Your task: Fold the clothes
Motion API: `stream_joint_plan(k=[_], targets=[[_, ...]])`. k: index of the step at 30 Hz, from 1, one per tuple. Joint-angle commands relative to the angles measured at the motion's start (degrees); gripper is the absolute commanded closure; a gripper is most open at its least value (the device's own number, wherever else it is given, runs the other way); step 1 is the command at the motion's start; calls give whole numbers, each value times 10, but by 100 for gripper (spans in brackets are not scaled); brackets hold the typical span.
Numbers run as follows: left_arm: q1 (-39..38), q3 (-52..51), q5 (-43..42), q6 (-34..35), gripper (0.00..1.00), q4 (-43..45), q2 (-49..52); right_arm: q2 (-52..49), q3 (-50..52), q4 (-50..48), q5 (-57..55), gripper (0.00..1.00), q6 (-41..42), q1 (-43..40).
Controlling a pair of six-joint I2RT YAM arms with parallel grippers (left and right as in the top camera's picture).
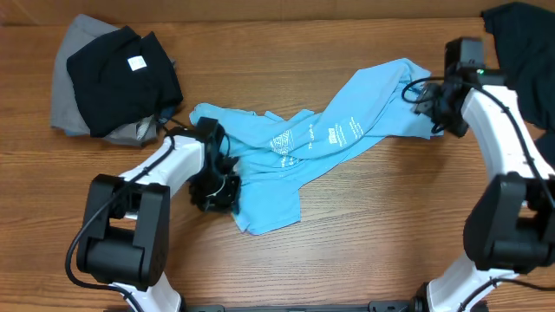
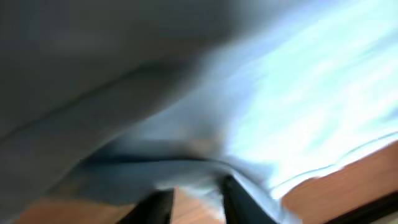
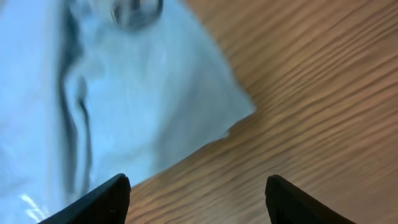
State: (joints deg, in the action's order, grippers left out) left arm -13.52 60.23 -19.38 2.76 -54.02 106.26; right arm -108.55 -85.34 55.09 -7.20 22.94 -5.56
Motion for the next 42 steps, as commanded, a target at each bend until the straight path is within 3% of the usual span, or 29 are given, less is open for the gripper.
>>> stream_joint_plan(k=[1,4,7,8,9,10,11,15,17,19,22,26,30,35,40,41,42], targets=[[-29,2,-24,-6,61,32,-6,-17,17,-4,56,19,0,-5],[-54,2,-1,22,53,48,-6,-17,16,-4,59,14,0,-11],[-73,2,10,37,52,51,-5,-17,17,-3,62,11,0,-27],[-78,2,9,37,58,50,-5,-17,17,-5,68,10,0,-33],[-82,2,9,39,70,48,-5,-17,17,-9,80,9,-1,-40],[-85,2,9,40,90,43,-5,-17,17,-13,95,8,-5,-47],[-86,3,6,43,96,35,-5,-17,17,-18,109,8,-4,-55],[-71,18,-10,44,96,-43,-18,-18,17,-23,139,9,-4,-71],[-51,39,-7,35,96,-89,-40,-19,19,-24,138,16,-4,-70],[-27,60,14,36,96,-127,-71,-21,29,-38,133,23,-5,-69],[15,91,79,37,96,-179,-129,-24,57,-98,129,27,-8,-69],[68,109,170,63,96,-220,-196,-32,94,-174,122,23,-9,-70],[118,109,179,76,96,-230,-248,-41,109,-186,154,21,-15,-66],[122,109,179,71,96,-223,-257,-42,115,-160,220,24,-69,-44],[122,109,179,62,96,-222,-257,-47,158,-165,219,42,-73,-6],[122,109,179,62,96,-222,-257,-47,165,-167,219,58,-73,0],[122,109,179,62,96,-222,-257,-47,167,-165,221,82,-73,4]])
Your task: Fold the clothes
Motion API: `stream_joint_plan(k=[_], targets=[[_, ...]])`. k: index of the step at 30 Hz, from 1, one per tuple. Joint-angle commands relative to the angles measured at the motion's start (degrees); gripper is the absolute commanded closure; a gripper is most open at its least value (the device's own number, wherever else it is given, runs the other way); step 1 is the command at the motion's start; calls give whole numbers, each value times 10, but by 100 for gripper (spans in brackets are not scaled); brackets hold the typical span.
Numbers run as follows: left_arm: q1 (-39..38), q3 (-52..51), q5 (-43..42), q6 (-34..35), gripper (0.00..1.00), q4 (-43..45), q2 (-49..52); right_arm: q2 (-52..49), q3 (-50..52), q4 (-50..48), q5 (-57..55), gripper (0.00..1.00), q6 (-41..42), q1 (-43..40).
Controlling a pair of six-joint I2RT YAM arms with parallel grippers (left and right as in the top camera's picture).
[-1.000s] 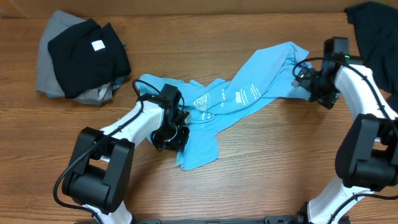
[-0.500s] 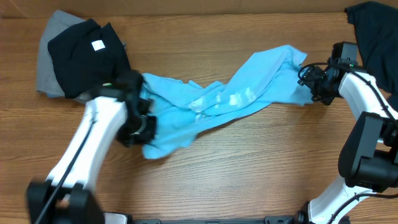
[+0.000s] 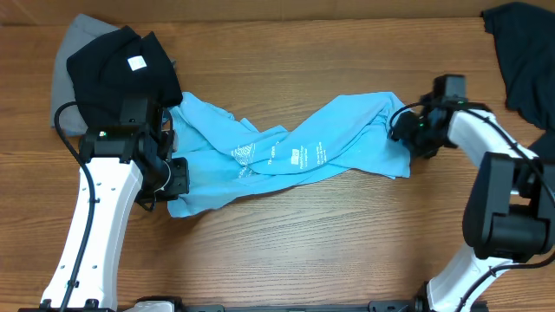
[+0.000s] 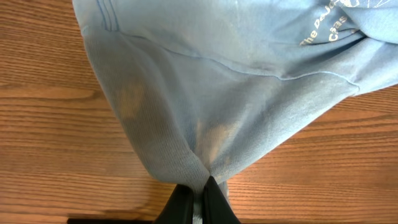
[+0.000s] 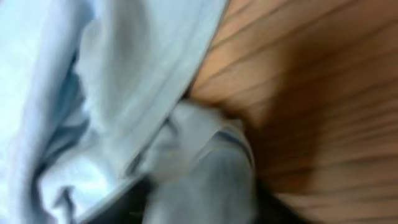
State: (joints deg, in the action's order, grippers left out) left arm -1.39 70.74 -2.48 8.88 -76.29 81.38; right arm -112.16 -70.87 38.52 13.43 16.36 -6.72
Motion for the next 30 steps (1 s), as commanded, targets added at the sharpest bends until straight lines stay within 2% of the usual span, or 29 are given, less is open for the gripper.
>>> stream_joint_plan(k=[1,5,8,9,10,11,12,15,19,22,26,30], targets=[[1,4,10,1,96,1,-9,-11,21,0,19,96,-8,17],[1,4,10,1,96,2,-9,7,-41,-63,55,96,31,-2],[1,4,10,1,96,2,-9,16,-134,-163,175,94,79,-40],[1,4,10,1,96,2,-9,16,-164,-195,221,69,83,-54],[1,4,10,1,96,2,-9,16,-186,-211,239,37,93,-63],[1,4,10,1,96,3,-9,16,-204,-215,239,25,109,-70],[1,4,10,1,96,3,-9,16,-219,-206,240,23,114,-77],[1,4,10,1,96,3,-9,16,-228,-139,233,20,109,-86],[1,4,10,-8,96,3,-9,12,-222,19,131,19,62,-86],[1,4,10,-16,96,3,-9,9,-205,96,81,27,27,-71],[1,4,10,-16,96,3,-9,9,-151,110,80,36,1,-32],[1,4,10,-16,96,3,-9,9,-84,43,80,39,7,11]])
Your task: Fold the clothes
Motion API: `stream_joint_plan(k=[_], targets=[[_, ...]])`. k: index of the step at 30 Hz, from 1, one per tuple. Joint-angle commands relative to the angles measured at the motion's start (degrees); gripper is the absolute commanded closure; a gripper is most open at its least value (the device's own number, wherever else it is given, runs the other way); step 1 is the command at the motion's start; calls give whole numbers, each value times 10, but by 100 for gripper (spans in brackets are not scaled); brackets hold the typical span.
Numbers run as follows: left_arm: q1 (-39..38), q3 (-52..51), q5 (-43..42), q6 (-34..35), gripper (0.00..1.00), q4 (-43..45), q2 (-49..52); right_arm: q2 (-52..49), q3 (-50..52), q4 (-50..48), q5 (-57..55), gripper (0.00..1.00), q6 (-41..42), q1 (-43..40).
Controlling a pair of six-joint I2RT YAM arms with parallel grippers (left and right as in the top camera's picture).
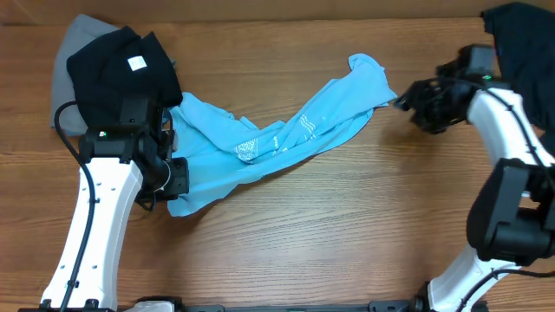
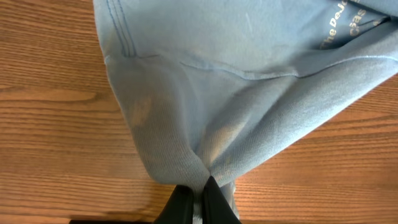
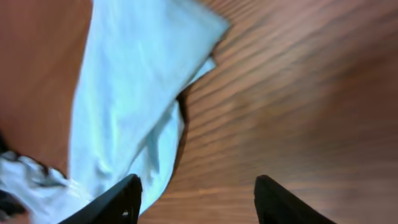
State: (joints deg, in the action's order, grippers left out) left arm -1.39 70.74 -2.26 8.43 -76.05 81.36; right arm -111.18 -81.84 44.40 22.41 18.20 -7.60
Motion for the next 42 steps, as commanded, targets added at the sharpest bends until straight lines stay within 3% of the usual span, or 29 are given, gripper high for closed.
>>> stream_joint_plan(k=[1,9,19,22,24,26,33,42], targets=[[1,4,8,-12,96,0,-9,-1,54,-63,-10,40,5,35],[1,4,8,-12,96,0,-9,-3,150,-266,-88,49,104,91],[1,4,8,-12,96,0,-9,-47,153,-294,-95,59,211,108],[1,4,8,-11,96,0,-9,-49,153,-311,-94,66,209,108],[1,4,7,-11,96,3,-9,-49,152,-320,-93,84,204,107],[1,4,4,-11,96,5,-9,-40,146,-310,-90,96,204,101],[3,54,-34,-7,96,13,-9,96,107,-199,-97,96,113,39],[3,284,-61,-7,96,-21,-9,352,16,-1,-119,96,83,-52]])
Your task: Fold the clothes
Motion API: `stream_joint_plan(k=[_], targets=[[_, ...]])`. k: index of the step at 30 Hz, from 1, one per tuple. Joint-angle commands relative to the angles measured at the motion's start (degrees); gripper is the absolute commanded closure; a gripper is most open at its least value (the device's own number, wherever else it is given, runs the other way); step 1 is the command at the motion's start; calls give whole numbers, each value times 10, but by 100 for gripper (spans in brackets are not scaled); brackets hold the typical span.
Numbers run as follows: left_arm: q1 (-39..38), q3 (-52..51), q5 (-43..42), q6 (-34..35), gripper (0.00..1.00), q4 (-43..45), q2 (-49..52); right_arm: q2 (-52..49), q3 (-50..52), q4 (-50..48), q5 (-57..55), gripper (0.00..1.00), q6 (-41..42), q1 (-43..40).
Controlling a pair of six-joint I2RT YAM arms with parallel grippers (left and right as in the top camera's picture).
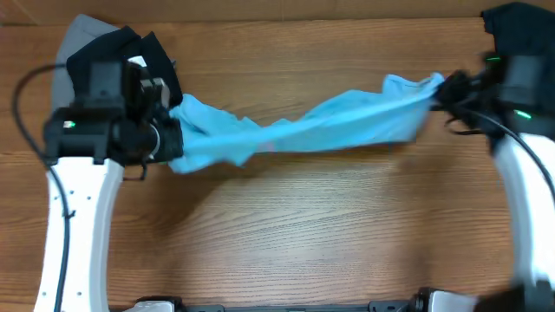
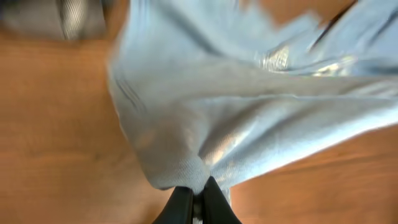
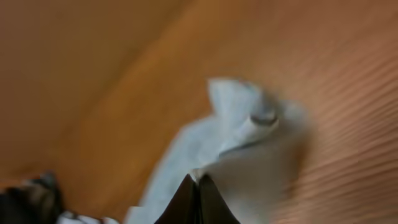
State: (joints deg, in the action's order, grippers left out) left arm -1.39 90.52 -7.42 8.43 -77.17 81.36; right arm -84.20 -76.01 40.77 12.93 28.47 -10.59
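A light blue T-shirt hangs stretched in a long band between my two grippers, lifted off the wooden table. At its left end my left gripper is shut on a bunched fold of the cloth, pinched at the fingertips. My right gripper is shut on the shirt's right end, and the cloth spreads away from its closed fingers. Both wrist views are blurred.
A black garment lies on a grey one at the back left, close behind the left arm. Another dark garment lies at the back right corner.
My right gripper, open and clear of the cloth 1.4 s ago, is now shut on the shirt's right end. Both arms stand higher and the shirt is pulled taut between them, off the table.
The shirt lay crumpled mid-table with my left gripper at its lower left and the right open at its right edge. Then the left held its left end nearer the dark pile. The right stood open apart from it, and now both hold it stretched.
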Motion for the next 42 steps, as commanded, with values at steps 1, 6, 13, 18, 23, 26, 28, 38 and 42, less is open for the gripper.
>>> stream_joint_plan(k=[1,6,13,18,23,26,28,38,42], targets=[[3,110,-10,-7,96,-11,-9,107,-56,55,-32,96,-19,-30],[3,253,4,-7,96,-22,-9,197,-127,131,-61,96,-19,-49],[3,393,41,-5,96,2,-9,245,-164,153,-80,96,-17,-49],[3,393,38,-7,96,31,22,200,-163,121,-95,96,-15,-49],[2,395,-10,-22,96,129,132,100,-163,-31,-84,96,7,-49],[6,421,-78,-11,96,278,194,52,-171,-212,-66,96,-10,-50],[17,462,-125,37,96,356,218,39,-196,-268,-62,96,-17,-55],[32,655,-190,39,96,328,224,38,-378,-86,-62,96,-66,-87],[32,662,-154,-25,96,134,224,32,-380,43,-62,96,-90,-87]])
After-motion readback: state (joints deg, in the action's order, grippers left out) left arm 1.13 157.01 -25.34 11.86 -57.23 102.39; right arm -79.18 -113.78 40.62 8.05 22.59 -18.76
